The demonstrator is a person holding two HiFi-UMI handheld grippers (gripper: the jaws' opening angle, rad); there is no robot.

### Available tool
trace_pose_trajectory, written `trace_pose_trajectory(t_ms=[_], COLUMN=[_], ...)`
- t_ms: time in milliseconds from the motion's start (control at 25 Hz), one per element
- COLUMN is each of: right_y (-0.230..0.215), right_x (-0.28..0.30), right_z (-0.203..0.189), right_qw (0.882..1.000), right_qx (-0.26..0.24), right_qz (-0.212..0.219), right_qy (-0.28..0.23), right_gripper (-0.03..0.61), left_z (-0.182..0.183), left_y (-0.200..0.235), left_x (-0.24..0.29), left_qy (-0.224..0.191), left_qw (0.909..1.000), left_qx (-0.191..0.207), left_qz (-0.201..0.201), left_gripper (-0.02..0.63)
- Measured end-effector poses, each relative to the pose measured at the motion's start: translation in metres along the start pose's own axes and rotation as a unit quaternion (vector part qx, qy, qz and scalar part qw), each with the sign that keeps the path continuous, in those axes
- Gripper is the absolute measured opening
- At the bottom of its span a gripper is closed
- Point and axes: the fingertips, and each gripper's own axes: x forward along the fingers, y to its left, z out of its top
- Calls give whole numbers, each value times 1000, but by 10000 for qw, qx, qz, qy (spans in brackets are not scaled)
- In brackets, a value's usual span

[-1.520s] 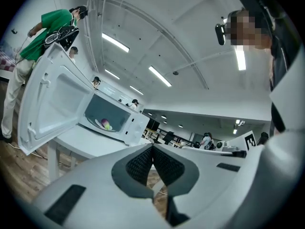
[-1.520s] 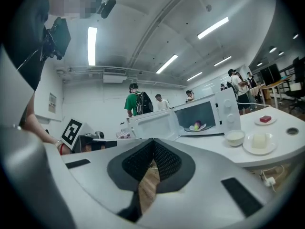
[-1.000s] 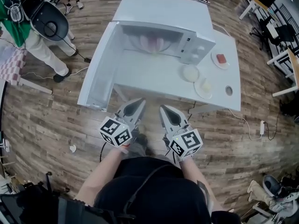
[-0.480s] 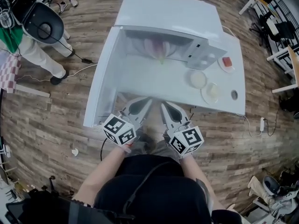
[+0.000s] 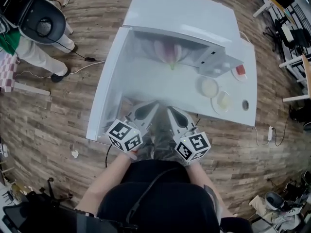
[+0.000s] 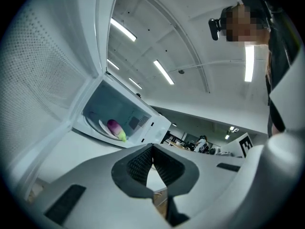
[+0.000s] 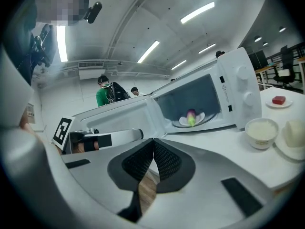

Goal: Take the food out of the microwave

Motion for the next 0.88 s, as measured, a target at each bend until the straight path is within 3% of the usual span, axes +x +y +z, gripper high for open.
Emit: trace_pose_trajectory(t_ms=[520,880], right_y=[-47,-112], right_x=[61,80], right_z=[40,48], right_qw=[9994,9989], right_qx=[-70,287], right_qz=[329,-327], right_qy=[119,187], right_gripper=[20,20], left_z=[23,24], left_y=[40,75], left_x=[59,87], left_qy=[25,116], left_qw=[9997,9980], left_qx=[-9,-277], left_qz=[263,561], left_gripper=[11,12])
